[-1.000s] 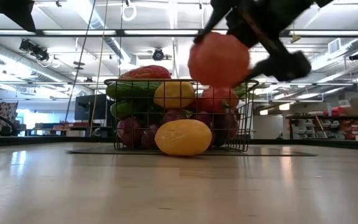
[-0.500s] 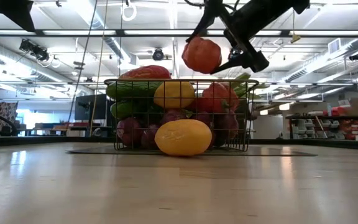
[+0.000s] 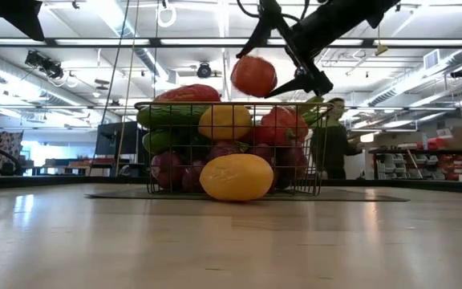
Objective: Build produce basket
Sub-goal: Put the pumpkin into the wire basket, then put the yellow mango into the wire basket
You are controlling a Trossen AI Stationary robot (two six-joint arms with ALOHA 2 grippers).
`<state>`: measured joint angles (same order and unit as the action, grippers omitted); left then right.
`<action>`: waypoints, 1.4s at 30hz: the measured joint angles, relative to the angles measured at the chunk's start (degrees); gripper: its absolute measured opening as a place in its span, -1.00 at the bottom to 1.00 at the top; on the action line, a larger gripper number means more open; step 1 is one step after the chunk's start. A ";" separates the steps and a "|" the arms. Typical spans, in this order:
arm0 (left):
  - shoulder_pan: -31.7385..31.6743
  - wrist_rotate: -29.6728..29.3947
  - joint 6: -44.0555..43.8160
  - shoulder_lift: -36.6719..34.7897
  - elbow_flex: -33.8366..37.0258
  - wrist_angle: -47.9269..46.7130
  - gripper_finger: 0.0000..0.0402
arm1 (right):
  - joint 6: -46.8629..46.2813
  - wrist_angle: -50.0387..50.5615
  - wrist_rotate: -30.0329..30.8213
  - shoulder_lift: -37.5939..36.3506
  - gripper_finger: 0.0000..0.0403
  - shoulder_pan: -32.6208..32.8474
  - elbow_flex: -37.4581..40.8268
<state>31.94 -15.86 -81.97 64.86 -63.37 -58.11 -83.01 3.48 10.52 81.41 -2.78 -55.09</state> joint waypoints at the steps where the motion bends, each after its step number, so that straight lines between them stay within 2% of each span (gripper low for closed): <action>1: 0.00 0.00 0.00 -0.01 0.00 0.00 0.90 | 0.93 0.13 -0.95 0.00 0.97 -0.44 0.00; 6: 0.00 0.00 0.00 0.00 0.00 -0.02 0.90 | 5.26 0.45 -3.86 0.00 0.98 -1.29 0.00; 12: 0.00 0.00 0.02 0.00 0.00 -0.02 0.90 | 6.35 -0.42 -5.87 0.02 0.98 -1.63 0.00; 20: 0.00 -0.02 0.04 0.00 0.00 -0.05 0.90 | 8.12 -13.33 -19.07 0.02 0.98 -2.14 0.00; 22: 0.00 -0.02 0.04 -0.01 0.00 -0.05 0.90 | 8.71 -14.81 -20.83 0.02 0.97 -2.52 0.00; 29: 0.02 -0.01 -0.44 0.00 0.00 -0.04 0.90 | 10.86 -15.50 -20.69 -2.39 0.97 -4.11 0.00; 36: 0.00 -0.43 -1.42 0.00 0.00 -0.02 0.90 | 12.39 -20.76 -11.51 -5.81 0.97 -4.56 0.00; 42: 0.00 -0.97 -1.40 0.00 0.00 -0.04 0.90 | 15.70 -25.28 -11.47 -5.56 0.97 -3.81 0.00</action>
<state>31.94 -16.82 -83.37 64.86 -63.37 -58.15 -67.31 -21.80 -0.95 75.84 -6.58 -55.09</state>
